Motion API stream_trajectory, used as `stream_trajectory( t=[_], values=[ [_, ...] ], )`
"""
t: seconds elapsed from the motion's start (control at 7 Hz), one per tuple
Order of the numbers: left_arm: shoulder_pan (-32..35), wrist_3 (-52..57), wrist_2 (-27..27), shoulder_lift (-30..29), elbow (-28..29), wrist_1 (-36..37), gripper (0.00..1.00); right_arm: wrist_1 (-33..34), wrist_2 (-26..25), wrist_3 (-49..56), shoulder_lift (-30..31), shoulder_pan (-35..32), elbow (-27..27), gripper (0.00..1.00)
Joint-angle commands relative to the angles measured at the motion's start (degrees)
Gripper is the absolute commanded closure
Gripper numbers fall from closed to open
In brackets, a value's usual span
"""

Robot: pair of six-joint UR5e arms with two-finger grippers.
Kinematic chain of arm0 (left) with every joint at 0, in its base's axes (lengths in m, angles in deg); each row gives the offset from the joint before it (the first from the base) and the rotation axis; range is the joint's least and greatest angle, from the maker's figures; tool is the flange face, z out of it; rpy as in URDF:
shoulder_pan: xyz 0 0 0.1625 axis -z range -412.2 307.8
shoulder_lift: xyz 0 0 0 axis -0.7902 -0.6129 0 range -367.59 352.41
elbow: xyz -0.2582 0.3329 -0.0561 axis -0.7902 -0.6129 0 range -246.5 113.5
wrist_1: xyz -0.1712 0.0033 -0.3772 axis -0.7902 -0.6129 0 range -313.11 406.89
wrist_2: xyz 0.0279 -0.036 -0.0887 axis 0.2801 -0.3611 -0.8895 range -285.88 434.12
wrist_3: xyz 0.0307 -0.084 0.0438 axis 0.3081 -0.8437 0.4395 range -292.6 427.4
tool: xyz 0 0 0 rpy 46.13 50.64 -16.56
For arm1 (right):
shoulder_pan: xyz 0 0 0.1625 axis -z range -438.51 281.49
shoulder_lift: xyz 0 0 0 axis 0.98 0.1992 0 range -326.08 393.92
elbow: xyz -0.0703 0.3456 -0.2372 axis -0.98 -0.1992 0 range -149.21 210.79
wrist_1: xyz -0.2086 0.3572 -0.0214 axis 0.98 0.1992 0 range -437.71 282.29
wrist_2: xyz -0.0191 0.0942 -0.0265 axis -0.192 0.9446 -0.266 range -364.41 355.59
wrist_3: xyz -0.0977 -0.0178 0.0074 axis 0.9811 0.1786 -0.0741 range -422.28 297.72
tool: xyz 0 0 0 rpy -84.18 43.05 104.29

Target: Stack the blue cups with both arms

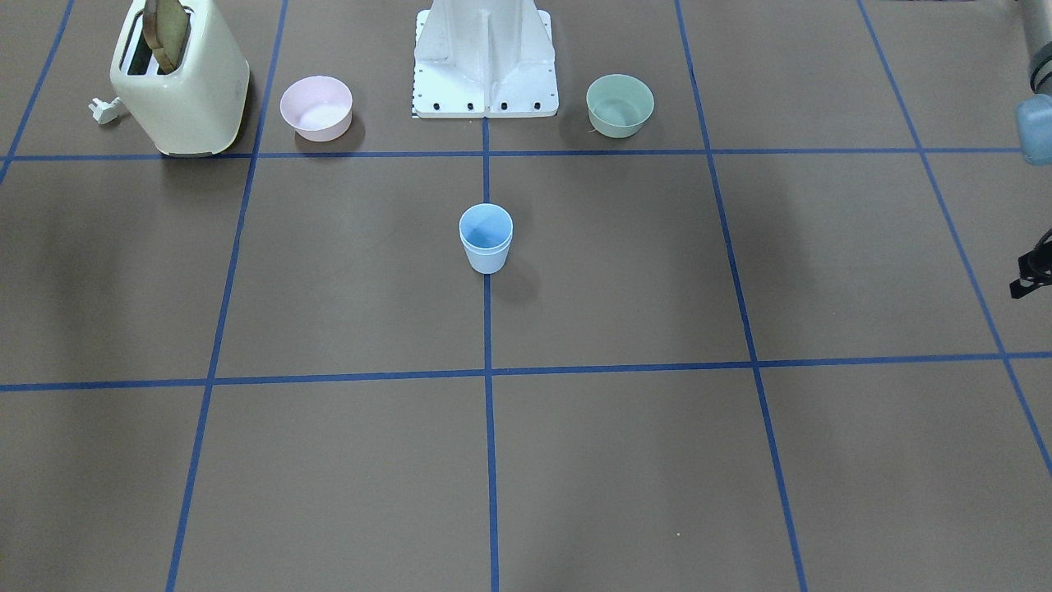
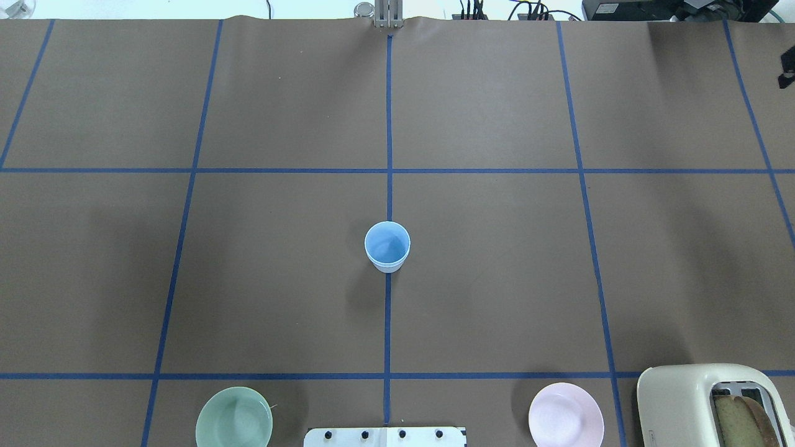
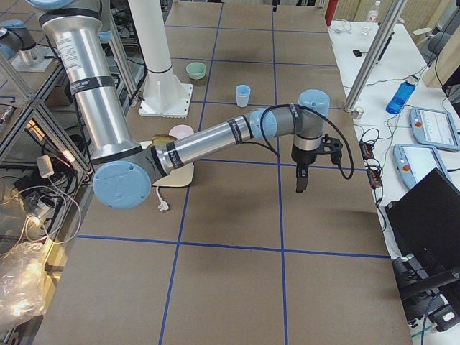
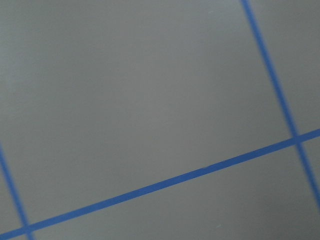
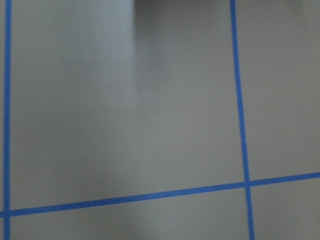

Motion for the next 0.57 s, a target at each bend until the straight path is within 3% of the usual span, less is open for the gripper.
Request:
stream_trajectory(
  t=[0.0, 0.43],
  values=[
    [2.39, 3.27, -1.53, 0.39, 2.62, 0.73, 0.02, -0.18, 0.38, 9.07, 8.89, -7.1, -0.43, 0.0],
    [2.83, 3.36, -1.62, 3.8, 2.63, 0.47, 0.02, -0.63, 2.49, 9.26, 15.25, -9.5, 2.9, 0.0]
  ],
)
